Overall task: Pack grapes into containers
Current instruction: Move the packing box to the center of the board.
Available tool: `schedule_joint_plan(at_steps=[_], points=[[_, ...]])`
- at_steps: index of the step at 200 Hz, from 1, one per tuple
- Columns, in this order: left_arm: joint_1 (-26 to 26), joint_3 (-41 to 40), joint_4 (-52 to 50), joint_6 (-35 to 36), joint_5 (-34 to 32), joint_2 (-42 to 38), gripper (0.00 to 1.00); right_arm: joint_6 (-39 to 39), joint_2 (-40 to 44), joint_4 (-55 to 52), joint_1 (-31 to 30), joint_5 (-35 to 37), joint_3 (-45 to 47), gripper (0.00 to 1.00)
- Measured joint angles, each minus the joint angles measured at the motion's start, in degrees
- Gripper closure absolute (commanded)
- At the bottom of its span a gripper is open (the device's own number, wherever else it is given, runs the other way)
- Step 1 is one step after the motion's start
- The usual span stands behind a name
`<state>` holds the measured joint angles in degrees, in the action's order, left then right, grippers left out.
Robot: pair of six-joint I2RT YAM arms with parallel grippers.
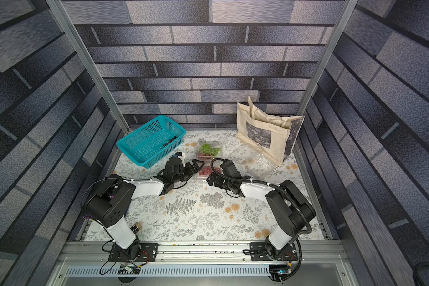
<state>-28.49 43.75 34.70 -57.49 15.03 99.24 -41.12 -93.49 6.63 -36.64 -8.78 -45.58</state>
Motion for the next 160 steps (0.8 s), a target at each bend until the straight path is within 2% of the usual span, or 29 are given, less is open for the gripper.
schedule_joint_plan(at_steps=[160], points=[[3.1, 4.48, -0.46, 0.02, 2.4, 3.52, 0.0, -0.31, -5.99, -0.98, 1.25, 0.57, -6.75, 0.1]])
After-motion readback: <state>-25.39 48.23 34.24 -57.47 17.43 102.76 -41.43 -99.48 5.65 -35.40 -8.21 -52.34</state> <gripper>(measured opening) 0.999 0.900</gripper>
